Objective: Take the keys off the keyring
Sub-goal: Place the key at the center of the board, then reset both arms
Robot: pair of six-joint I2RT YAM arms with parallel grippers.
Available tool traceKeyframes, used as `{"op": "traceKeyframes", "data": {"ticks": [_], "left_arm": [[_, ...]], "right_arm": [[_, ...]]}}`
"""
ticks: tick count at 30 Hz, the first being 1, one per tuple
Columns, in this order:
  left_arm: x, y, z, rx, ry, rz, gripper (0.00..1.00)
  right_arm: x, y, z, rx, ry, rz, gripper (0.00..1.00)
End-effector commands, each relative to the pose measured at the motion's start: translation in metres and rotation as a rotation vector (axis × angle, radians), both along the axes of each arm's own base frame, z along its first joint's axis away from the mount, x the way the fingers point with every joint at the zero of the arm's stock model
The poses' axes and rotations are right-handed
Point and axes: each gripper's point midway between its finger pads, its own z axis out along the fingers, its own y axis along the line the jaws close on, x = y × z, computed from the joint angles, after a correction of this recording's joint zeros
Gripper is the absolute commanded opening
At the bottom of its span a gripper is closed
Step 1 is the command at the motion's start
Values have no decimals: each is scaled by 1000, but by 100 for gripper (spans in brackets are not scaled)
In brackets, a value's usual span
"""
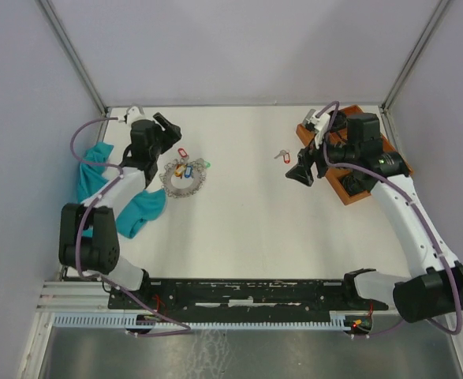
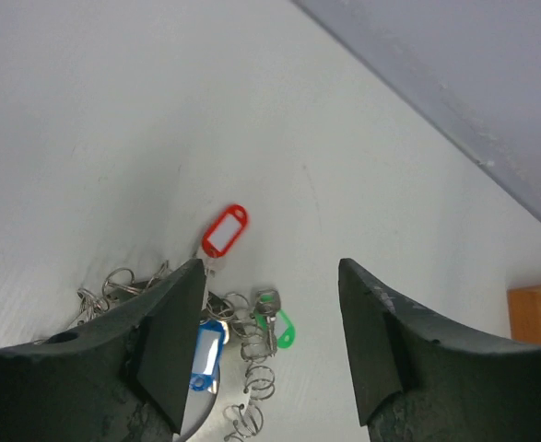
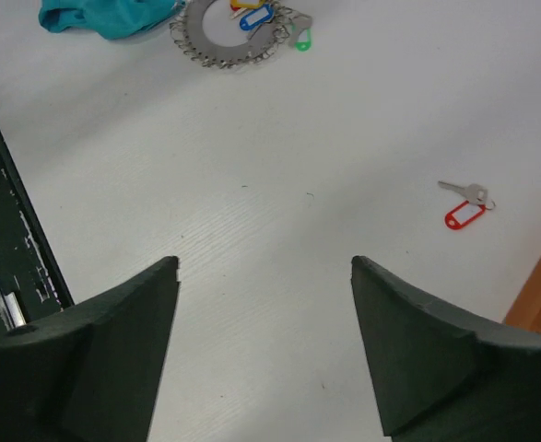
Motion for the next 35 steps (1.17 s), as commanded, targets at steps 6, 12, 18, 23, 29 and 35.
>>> {"op": "traceKeyframes", "data": {"ticks": [6, 12, 18, 23, 29, 35], "left_arm": [[-128, -57, 183, -167, -566, -427, 99], [-203, -54, 215, -159, -583, -478, 99], [-251, -44, 245, -61, -632, -480, 99], [-269, -37, 249, -42, -650, -458, 99], [-278, -45, 246, -41, -640, -519, 99], [-282, -43, 240, -11, -649, -519, 99]], "right_arm": [[8, -54, 60, 45, -202, -407, 100], [-15, -52, 95, 106, -228, -388, 100], [-20, -61, 133, 203, -185, -523, 100], [-29, -70, 155, 255, -177, -596, 100], [-32, -69, 154, 285, -175, -582, 100], [-30, -67, 147, 283, -186, -547, 100]]}}
